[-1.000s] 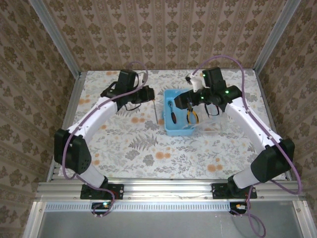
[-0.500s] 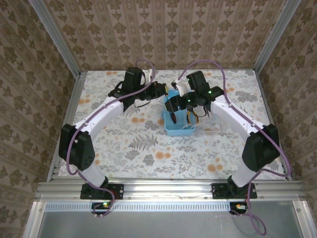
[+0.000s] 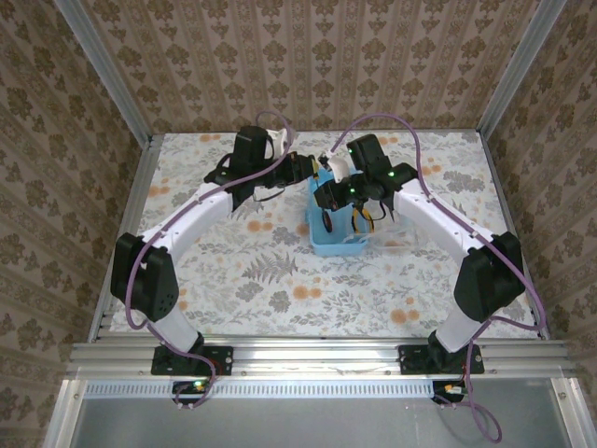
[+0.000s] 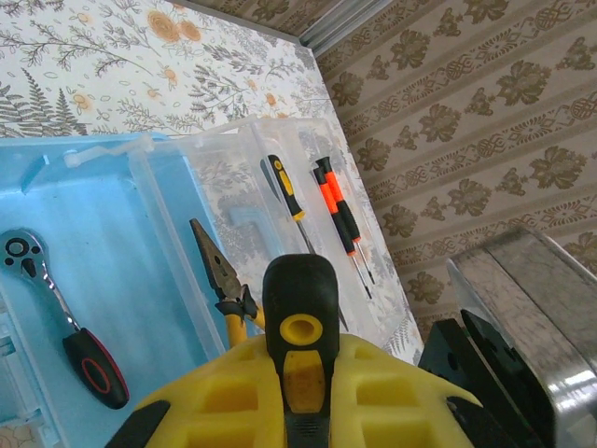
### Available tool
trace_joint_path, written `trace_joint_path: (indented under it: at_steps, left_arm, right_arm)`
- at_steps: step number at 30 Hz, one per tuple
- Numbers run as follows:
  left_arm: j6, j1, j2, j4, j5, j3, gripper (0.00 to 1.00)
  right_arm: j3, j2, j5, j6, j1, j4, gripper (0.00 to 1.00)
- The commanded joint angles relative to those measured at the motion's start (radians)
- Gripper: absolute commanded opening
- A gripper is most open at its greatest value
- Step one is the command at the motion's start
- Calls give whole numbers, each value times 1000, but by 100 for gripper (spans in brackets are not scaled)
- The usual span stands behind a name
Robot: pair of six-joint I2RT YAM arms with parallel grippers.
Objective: Pack the tool kit
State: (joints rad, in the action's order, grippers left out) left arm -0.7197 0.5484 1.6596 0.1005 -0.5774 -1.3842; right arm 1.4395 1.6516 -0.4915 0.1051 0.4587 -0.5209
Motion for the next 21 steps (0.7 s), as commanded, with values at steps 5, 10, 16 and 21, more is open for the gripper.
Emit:
trace_joint_path:
  at_steps: [5,10,16,21]
  left_arm:
    - [-7,1,-15,-22,-13,20,5]
    - [55,-2,-23,75,55,8,49]
    - [216,-44,-53,311,270,-5,100]
    - [318,-122,-53,516,512,12,100]
  right_arm:
    - [29,-10,-3,-7,3,12,0]
    - [44,-9,40,1,-3,-40,0]
    - [38,-42,71,8,-88,-82,0]
    - [60,-47,233,-17,-175,-197,0]
